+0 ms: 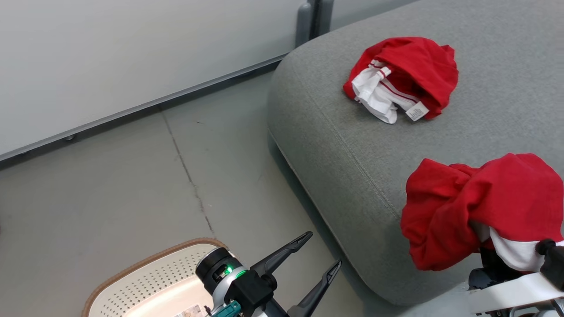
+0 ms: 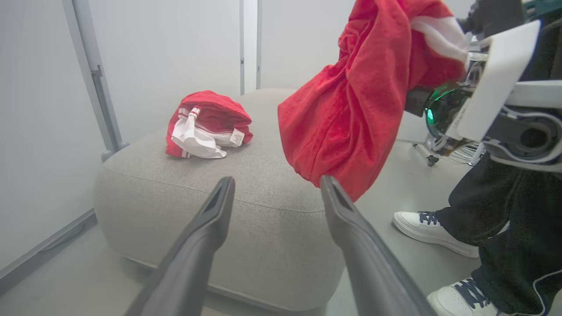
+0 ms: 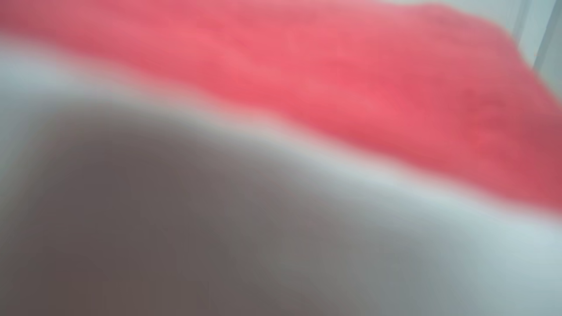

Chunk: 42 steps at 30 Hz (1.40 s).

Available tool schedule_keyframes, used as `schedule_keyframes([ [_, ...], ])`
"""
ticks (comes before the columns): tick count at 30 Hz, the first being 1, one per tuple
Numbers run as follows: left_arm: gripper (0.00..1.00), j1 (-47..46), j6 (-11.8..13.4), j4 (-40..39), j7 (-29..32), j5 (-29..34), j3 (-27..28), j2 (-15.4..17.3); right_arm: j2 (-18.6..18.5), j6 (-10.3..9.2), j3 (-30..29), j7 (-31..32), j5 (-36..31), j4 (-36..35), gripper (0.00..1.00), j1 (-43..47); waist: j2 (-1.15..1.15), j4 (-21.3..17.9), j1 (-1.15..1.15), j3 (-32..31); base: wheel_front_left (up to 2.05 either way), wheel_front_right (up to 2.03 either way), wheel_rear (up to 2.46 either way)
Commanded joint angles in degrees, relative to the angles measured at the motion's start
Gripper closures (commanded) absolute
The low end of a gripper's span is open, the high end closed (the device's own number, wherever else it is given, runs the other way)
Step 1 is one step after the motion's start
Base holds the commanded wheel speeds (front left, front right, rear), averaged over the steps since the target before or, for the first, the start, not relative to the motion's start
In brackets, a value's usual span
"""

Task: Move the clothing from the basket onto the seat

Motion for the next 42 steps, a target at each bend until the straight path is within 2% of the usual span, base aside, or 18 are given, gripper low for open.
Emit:
schedule_keyframes([
  [1,0.00,-0.9,-0.1,-0.1,0.0,0.4,0.1,0.5,0.1,0.01,-0.2,-0.2,-0.1,-0.2,1.00,0.1,0.00,-2.3,0.00,1.2,0.00,0.00,0.00],
  [5,0.00,-1.0,-0.1,0.0,0.0,0.5,0.1,0.6,0.6,0.01,0.0,-0.2,-0.2,-0.4,1.00,0.1,0.00,-4.3,0.00,1.7,0.00,0.00,0.00],
  [9,0.00,-1.7,-0.1,0.0,0.0,0.2,-0.3,0.4,1.1,0.01,-0.6,-0.2,-0.4,-0.7,1.00,0.4,0.00,-4.7,0.00,2.1,0.00,0.00,0.00],
  [18,0.00,-1.8,-0.1,-0.3,0.0,-0.3,0.5,-0.4,1.3,0.01,-1.3,-0.2,-0.5,-0.6,1.00,-0.1,0.00,-4.5,0.00,2.2,0.00,0.00,0.00],
  [23,0.00,-2.6,-0.1,-0.6,0.0,0.2,1.2,-0.3,0.6,0.01,-3.9,-0.2,-0.2,-1.9,1.00,-2.6,0.00,-3.1,0.00,3.6,0.00,0.00,0.00],
  [31,0.00,-4.3,-0.1,-1.0,0.0,0.8,1.1,1.3,-3.7,0.01,-6.9,-0.2,0.4,-2.0,1.00,-11.6,0.00,-1.9,0.00,7.6,0.00,0.00,0.00],
  [35,0.00,-6.5,-0.1,-1.1,0.0,1.2,-0.3,3.3,-6.0,0.01,-11.3,-0.2,3.5,-1.4,1.00,-19.0,0.00,-0.9,0.00,11.4,0.00,0.00,0.00],
  [42,0.00,-10.5,-0.1,-1.6,0.0,0.9,-3.0,6.3,-11.6,0.01,-15.2,-0.2,6.0,2.6,1.00,-31.3,0.00,1.3,0.00,18.1,0.00,0.00,0.00],
])
